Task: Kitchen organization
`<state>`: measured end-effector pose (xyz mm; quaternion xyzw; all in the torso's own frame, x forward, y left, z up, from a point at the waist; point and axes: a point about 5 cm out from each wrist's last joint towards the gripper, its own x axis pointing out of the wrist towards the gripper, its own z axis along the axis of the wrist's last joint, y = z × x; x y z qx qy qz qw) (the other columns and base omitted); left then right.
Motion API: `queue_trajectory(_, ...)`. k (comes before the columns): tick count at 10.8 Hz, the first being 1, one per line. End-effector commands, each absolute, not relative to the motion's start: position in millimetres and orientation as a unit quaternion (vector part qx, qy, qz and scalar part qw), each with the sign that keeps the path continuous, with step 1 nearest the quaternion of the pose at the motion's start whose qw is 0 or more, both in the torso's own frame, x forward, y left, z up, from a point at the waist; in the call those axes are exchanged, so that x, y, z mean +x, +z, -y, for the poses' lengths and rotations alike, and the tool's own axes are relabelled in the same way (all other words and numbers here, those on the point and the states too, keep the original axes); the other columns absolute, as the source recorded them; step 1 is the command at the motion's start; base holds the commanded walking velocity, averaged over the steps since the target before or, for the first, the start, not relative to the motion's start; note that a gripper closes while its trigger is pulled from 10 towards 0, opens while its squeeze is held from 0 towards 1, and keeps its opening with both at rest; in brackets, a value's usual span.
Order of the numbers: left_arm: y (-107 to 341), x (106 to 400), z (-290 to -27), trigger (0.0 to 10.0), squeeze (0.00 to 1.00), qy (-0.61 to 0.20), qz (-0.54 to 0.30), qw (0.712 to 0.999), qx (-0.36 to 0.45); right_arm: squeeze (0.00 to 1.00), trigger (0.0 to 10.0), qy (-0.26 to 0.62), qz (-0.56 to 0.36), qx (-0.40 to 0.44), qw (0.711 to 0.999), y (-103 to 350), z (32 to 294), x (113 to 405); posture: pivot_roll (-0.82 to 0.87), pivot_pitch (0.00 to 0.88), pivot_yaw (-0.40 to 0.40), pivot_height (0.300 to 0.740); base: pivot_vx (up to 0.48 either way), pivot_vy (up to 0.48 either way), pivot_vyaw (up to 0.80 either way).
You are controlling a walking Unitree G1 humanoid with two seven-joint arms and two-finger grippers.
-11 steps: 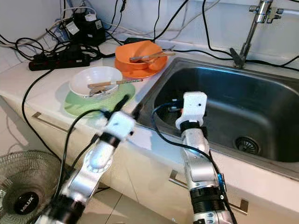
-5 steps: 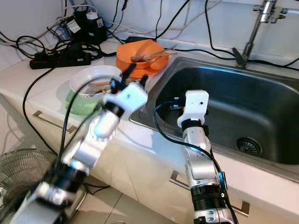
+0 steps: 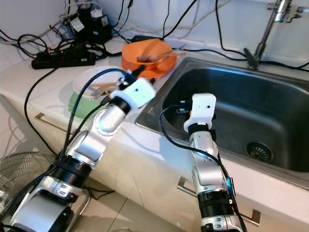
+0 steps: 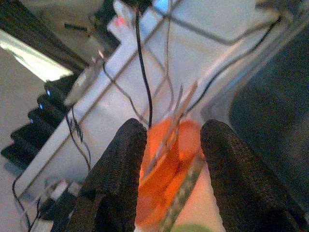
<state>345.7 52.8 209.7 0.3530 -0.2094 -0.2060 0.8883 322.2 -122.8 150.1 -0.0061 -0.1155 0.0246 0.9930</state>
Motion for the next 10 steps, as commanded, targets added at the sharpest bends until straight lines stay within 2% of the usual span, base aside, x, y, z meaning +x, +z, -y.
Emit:
queue_trajectory(1,227,338,-43,10.0,0.99,-0.22,0.256,0.875,0.347,0.0,10.0,0.028,0.128,0.0,0.991,156,120,324,0.06,0.0,0.059,0.74,0.0,0.0,0.0)
queue_trajectory(3,237,332,-37,10.0,1.0,-0.226,0.279,0.869,0.341,0.0,10.0,0.029,0.127,0.002,0.991,156,119,324,0.06,0.0,0.058,0.74,0.0,0.0,0.0)
queue_trajectory(6,207,343,-43,10.0,0.98,-0.236,0.191,0.866,0.398,0.0,10.0,0.029,0.125,0.002,0.992,155,119,324,0.06,0.0,0.064,0.74,0.0,0.0,0.0)
queue_trajectory(7,203,352,-50,10.0,0.0,-0.219,0.167,0.865,0.42,0.0,10.0,0.028,0.126,0.002,0.992,155,120,325,0.06,0.0,0.065,0.74,0.0,0.0,0.0)
queue_trajectory(10,216,367,-57,10.0,0.0,-0.185,0.157,0.869,0.432,0.0,10.0,0.028,0.127,0.002,0.991,156,119,325,0.05,0.0,0.066,0.74,0.0,0.0,0.0)
